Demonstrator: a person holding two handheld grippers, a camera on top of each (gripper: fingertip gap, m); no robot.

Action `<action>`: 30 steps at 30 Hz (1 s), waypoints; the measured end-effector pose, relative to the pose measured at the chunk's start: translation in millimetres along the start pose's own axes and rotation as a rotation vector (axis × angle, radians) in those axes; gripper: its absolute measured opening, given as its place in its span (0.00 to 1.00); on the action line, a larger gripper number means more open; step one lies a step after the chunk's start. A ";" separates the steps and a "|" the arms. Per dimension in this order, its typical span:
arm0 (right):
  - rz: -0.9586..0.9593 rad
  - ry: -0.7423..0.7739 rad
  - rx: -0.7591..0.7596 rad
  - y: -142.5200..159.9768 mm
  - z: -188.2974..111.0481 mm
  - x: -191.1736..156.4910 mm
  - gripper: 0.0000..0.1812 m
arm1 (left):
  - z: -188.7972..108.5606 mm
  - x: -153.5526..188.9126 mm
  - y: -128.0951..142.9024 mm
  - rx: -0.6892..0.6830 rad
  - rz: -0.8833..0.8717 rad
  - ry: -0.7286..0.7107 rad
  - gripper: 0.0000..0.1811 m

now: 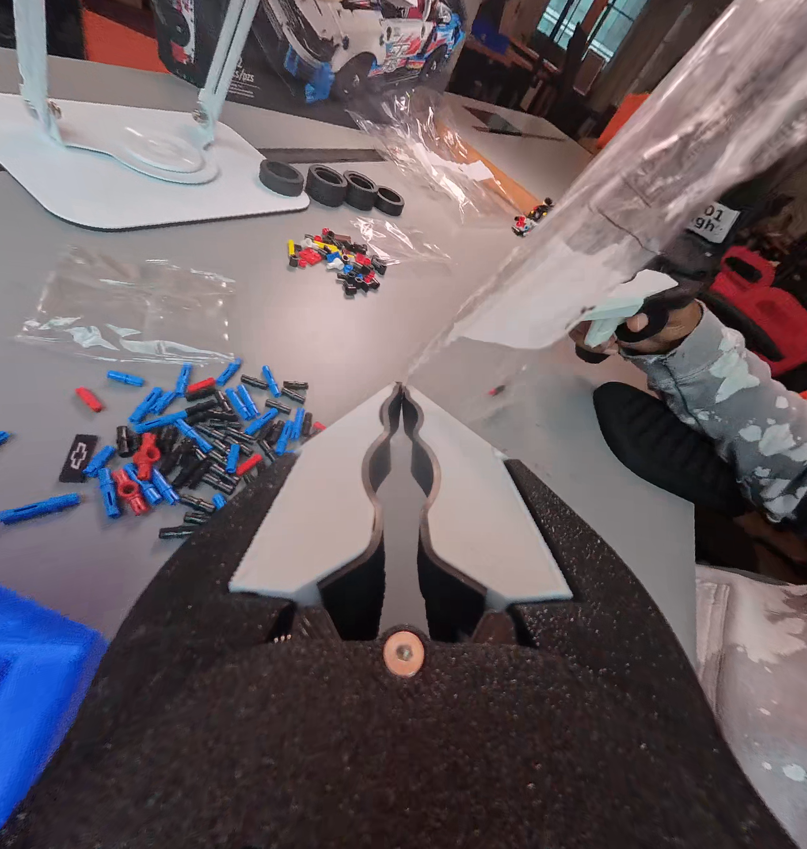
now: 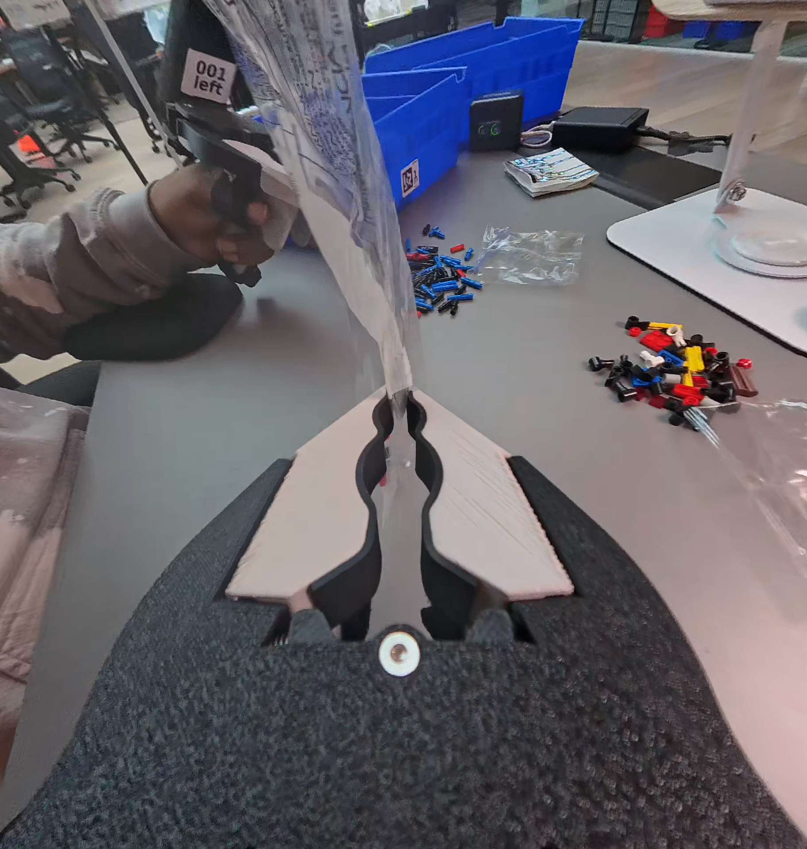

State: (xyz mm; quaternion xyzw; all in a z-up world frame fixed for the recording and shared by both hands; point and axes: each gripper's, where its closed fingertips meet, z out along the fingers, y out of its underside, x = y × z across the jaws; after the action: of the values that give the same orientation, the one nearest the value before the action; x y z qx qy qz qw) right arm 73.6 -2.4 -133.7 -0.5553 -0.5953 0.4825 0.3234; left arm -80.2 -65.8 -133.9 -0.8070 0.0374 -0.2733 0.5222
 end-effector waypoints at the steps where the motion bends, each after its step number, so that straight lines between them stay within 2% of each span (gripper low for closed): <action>1: 0.007 -0.012 0.007 -0.9 -0.3 -2.3 0.02 | -0.7 -0.3 1.5 -0.003 -0.004 0.001 0.00; 4: -0.028 -0.039 0.038 -6.2 2.6 -12.1 0.07 | 1.8 1.4 5.0 -0.012 -0.010 0.009 0.00; 7: -0.060 -0.075 0.054 -11.5 4.8 -24.2 0.22 | 4.0 3.9 7.7 -0.023 -0.036 0.033 0.00; 10: -0.101 -0.081 0.065 -15.2 8.3 -33.1 0.16 | 8.3 5.7 13.2 -0.047 -0.039 0.029 0.00; 13: -0.113 -0.089 0.046 -13.3 16.7 -41.0 0.19 | 13.8 11.8 19.2 -0.074 -0.020 0.037 0.00; 15: -0.123 -0.078 0.024 -11.1 20.8 -42.6 0.19 | 16.4 16.9 23.3 -0.098 -0.002 0.052 0.03; 17: -0.148 -0.051 0.015 -10.5 22.1 -42.0 0.13 | 16.2 19.9 24.6 -0.111 0.024 0.061 0.07; 19: -0.154 -0.030 0.015 -13.4 19.7 -40.9 0.11 | 8.1 18.3 12.5 -0.077 0.046 0.050 0.11; 22: -0.191 0.051 0.014 -20.6 15.2 -35.5 0.10 | -19.4 23.7 -34.5 0.041 0.180 -0.008 0.17; 24: -0.201 0.115 -0.008 -23.4 15.8 -31.4 0.10 | -38.9 46.7 -70.7 0.110 0.357 -0.037 0.18; 26: -0.205 0.147 -0.033 -24.5 19.3 -32.2 0.10 | -51.0 85.9 -97.5 0.148 0.531 -0.005 0.19; 28: -0.200 0.159 -0.051 -25.0 24.5 -35.5 0.10 | -52.3 124.3 -103.9 0.113 0.714 0.056 0.20; 30: -0.189 0.163 -0.061 -25.5 29.1 -39.2 0.10 | -43.5 145.5 -97.8 0.034 0.860 0.087 0.23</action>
State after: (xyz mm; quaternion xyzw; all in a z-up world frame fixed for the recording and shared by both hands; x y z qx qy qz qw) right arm 44.8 -44.6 -113.4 -0.5436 -0.6311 0.3846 0.3979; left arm 0.3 -107.7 22.3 -0.6970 0.3878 -0.0652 0.5997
